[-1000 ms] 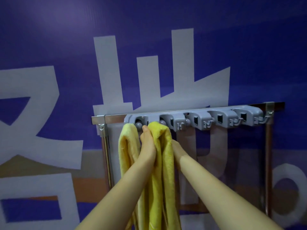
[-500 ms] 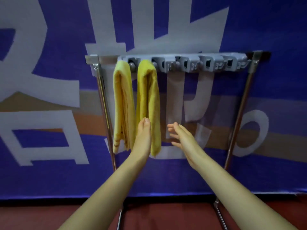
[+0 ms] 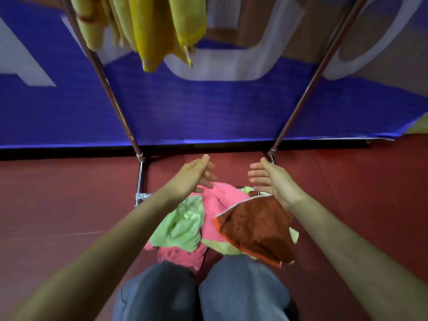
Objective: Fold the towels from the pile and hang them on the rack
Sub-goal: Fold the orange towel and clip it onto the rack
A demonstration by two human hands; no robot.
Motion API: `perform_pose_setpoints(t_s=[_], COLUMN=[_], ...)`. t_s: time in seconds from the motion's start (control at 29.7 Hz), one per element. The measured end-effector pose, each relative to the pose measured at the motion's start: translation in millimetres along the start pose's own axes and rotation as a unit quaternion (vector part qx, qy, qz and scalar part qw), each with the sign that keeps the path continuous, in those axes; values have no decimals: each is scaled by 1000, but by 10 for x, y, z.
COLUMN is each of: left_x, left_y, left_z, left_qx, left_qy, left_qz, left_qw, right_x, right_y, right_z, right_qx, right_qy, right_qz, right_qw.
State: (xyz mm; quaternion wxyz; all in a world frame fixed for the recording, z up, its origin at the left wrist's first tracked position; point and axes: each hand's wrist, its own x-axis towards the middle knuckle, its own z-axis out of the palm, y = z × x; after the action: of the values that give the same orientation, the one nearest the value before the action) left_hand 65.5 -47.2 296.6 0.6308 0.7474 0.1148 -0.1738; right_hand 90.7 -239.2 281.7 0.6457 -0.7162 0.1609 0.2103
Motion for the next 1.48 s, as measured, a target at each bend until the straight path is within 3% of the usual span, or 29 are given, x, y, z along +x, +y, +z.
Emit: perform_pose_setpoints(t_s=[0.27,0.4,0.61,0.81,0.88,0.98,1.04,1.11,1.25,1.48], left_x=[627,908,1148,1233,1271,1286,1291,1272,1176,938], left_y=[-906,-1360,-1848,-2306,-2462,-2573,-2621,-2634,-2557,-1901], left_z=[200,334,411,367,345,352,359,349,292,205], left_qx=[-29,-39,-86,-85,-92,-98,-105,-102,-71,-14], left_qy=[-31,-53,-17,-7,-2,3,5,1,-5,-43], left_qz=[-81,-123,-181,-225,-240,-248,-249,-245,-222,-137], left_qw=[996,990,980,971,966,964,963,964,972,990], right_x=[739,1114,1655,1926,1998,2062,2091,2102,1992,1449], right_y=[1264,1826,2276,2750,2850,2910,2948,2958,2783,1690], right_z=[-230,-71,299,487,510,521,543,565,507,373], right_qx=[-92,-184,-282,-429,-504,-628,-653,-635,-516,-328], right_qy=[51,25,-63,-172,-185,-210,-203,-195,-220,-177], right_qz=[126,74,5,-16,-42,-83,-96,-117,-93,-104], right_qw=[986,980,957,887,842,745,723,738,823,922])
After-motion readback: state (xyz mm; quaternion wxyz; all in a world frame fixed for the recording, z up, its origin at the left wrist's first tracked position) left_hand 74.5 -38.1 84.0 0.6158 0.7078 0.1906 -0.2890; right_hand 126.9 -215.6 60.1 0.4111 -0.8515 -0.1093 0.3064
